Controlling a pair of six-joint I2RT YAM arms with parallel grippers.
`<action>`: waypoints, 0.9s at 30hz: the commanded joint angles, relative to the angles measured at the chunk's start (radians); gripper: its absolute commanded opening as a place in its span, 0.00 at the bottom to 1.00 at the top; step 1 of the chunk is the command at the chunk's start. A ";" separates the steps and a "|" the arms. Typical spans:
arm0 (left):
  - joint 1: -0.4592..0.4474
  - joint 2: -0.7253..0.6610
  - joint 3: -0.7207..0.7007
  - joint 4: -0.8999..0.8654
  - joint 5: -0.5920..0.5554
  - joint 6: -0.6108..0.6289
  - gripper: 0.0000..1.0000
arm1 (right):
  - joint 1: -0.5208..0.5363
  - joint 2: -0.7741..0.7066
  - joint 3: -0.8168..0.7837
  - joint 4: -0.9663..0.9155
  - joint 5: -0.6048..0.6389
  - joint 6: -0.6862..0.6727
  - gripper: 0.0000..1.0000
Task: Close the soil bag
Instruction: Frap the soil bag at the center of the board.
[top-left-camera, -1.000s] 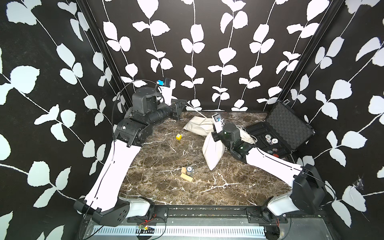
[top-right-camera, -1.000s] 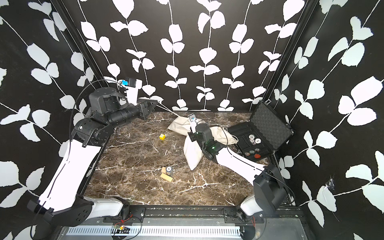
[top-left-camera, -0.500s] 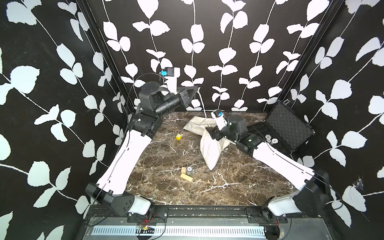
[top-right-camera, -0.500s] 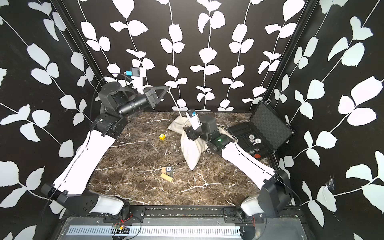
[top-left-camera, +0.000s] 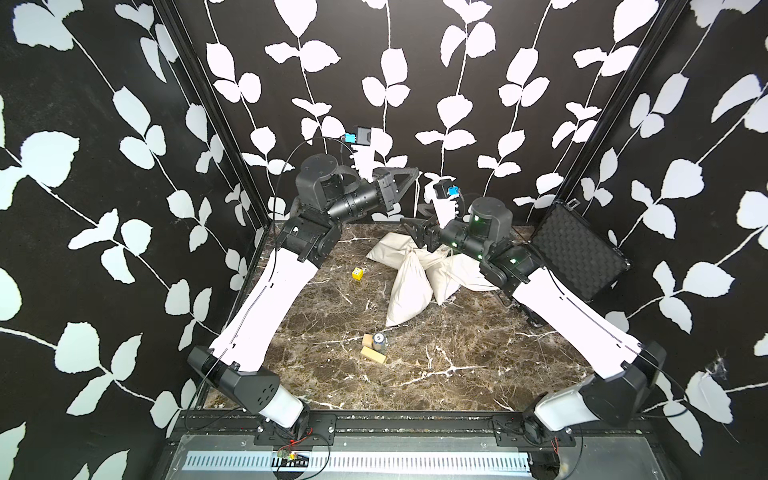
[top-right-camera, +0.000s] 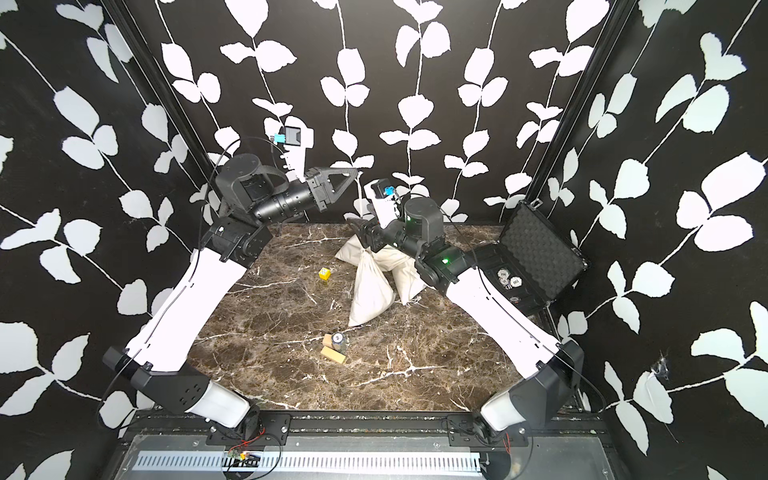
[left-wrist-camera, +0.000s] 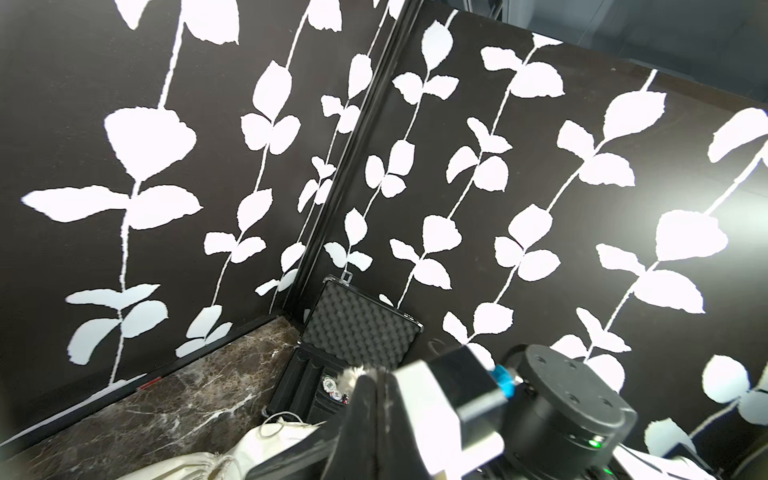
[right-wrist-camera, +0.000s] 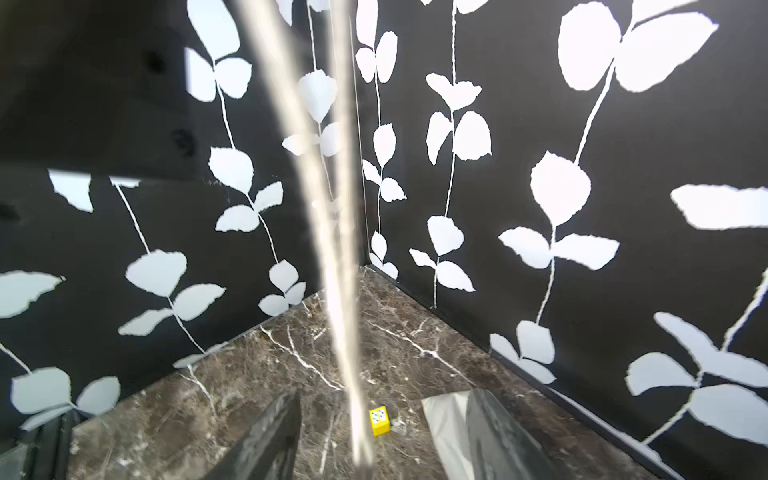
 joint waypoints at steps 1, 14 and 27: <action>-0.012 -0.016 0.032 0.043 0.055 0.007 0.00 | 0.004 0.021 0.064 0.047 0.011 0.016 0.42; -0.013 -0.381 -0.549 0.004 -0.449 0.420 0.65 | -0.001 -0.079 0.013 0.040 0.116 0.048 0.00; -0.145 -0.259 -0.864 0.421 -0.418 0.504 0.84 | -0.001 -0.081 0.006 0.024 0.112 0.077 0.00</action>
